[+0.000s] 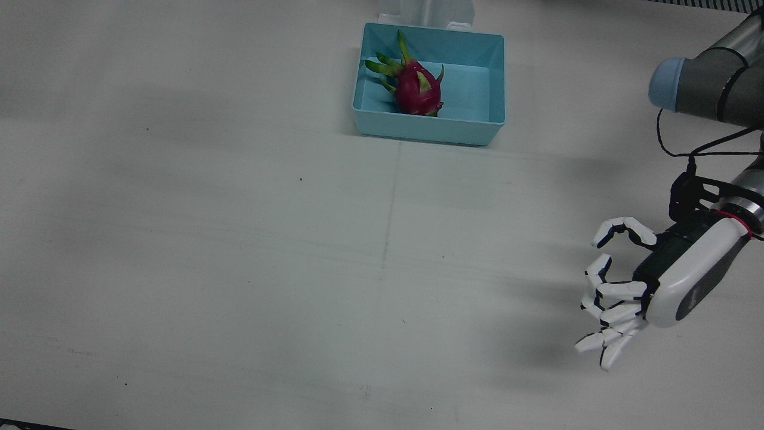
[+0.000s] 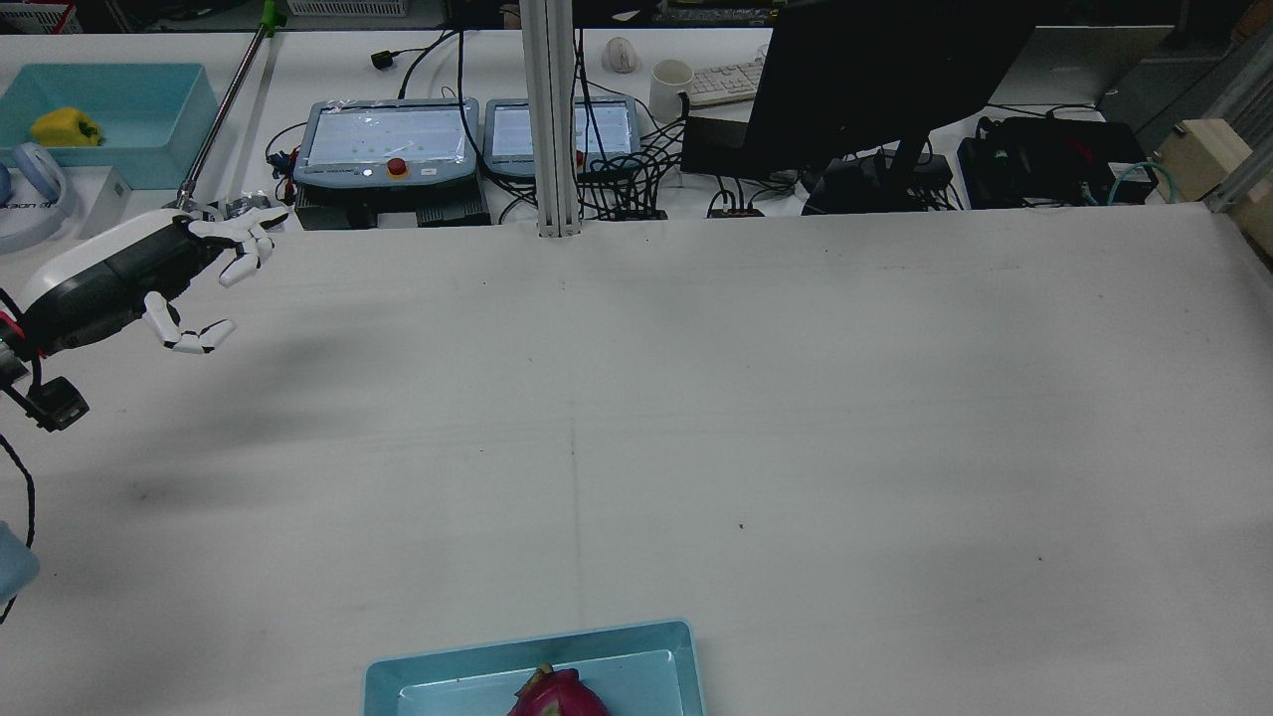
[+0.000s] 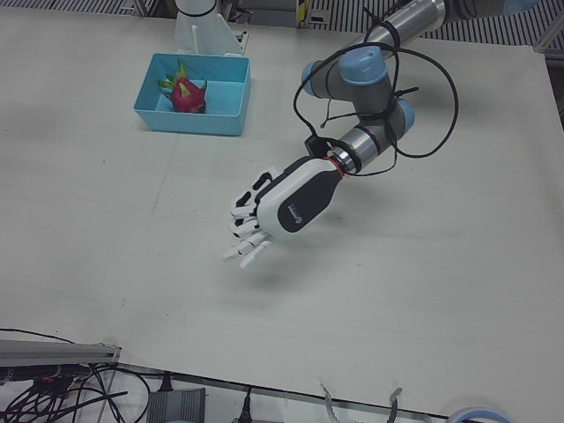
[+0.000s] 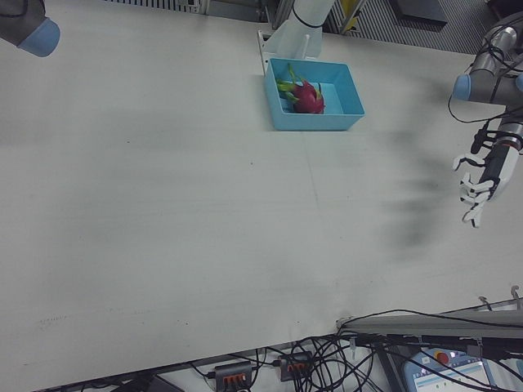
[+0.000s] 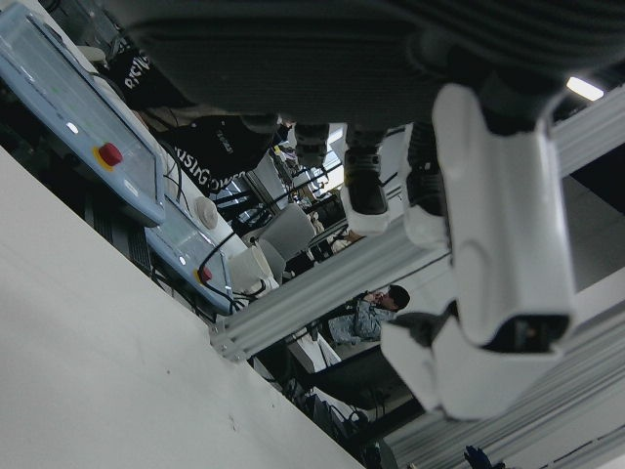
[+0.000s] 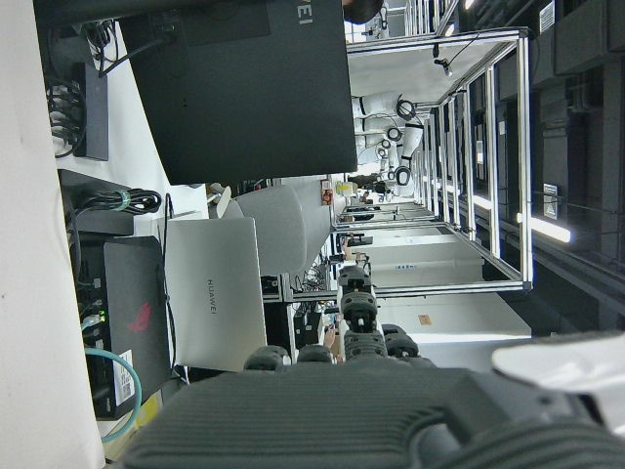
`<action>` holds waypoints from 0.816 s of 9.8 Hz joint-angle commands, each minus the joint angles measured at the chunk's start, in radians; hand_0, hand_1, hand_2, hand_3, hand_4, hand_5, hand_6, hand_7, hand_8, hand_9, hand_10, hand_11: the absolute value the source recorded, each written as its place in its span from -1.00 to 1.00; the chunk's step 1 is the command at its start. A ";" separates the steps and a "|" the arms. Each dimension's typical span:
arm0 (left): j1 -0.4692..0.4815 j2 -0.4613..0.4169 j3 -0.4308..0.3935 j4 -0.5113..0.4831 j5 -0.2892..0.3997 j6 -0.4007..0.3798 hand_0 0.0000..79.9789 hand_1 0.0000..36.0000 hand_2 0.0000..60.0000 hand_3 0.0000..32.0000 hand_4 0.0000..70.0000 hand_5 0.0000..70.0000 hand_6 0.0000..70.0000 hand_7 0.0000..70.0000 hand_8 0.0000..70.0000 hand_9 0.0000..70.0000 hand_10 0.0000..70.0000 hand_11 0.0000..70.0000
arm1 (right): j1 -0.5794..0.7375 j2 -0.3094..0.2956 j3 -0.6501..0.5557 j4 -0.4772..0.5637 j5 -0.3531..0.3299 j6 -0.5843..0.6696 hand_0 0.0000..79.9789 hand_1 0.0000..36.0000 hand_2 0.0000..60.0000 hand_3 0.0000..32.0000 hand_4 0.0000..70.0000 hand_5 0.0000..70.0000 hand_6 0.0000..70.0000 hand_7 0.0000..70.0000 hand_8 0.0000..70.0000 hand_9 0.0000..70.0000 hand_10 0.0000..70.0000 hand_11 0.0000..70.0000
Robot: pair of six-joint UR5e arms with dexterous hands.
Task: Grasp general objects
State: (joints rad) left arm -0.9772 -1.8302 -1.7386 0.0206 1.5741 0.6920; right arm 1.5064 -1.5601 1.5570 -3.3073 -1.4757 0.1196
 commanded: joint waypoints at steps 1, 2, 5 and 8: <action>-0.081 0.095 0.161 -0.201 -0.080 -0.110 1.00 1.00 1.00 -1.00 -0.02 1.00 -0.39 1.00 -0.91 -0.63 -1.00 -1.00 | 0.000 0.000 0.000 0.000 0.000 0.000 -1.00 -1.00 -1.00 -1.00 -1.00 -1.00 -1.00 -1.00 -1.00 -1.00 -1.00 -1.00; -0.083 0.114 0.270 -0.331 -0.119 -0.165 1.00 1.00 1.00 -1.00 -0.18 1.00 -0.46 0.95 -0.92 -0.63 -1.00 -1.00 | 0.000 0.000 0.000 0.000 0.000 0.000 -1.00 -1.00 -1.00 -1.00 -1.00 -1.00 -1.00 -1.00 -1.00 -1.00 -1.00 -1.00; -0.081 0.188 0.484 -0.650 -0.310 -0.296 0.86 0.97 0.70 -1.00 -0.57 1.00 -0.64 0.59 -0.95 -0.68 -1.00 -1.00 | 0.000 0.000 0.000 0.000 0.000 0.002 -1.00 -1.00 -1.00 -1.00 -1.00 -1.00 -1.00 -1.00 -1.00 -1.00 -1.00 -1.00; -0.081 0.223 0.487 -0.666 -0.324 -0.336 0.23 -1.00 -1.00 -1.00 -0.59 1.00 -0.75 0.44 -0.98 -0.75 -1.00 -1.00 | -0.002 0.000 0.000 0.000 0.000 0.000 -1.00 -1.00 -1.00 -1.00 -1.00 -1.00 -1.00 -1.00 -1.00 -1.00 -1.00 -1.00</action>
State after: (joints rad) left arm -1.0581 -1.6380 -1.2682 -0.6134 1.2742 0.3982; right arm 1.5063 -1.5600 1.5570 -3.3068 -1.4757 0.1200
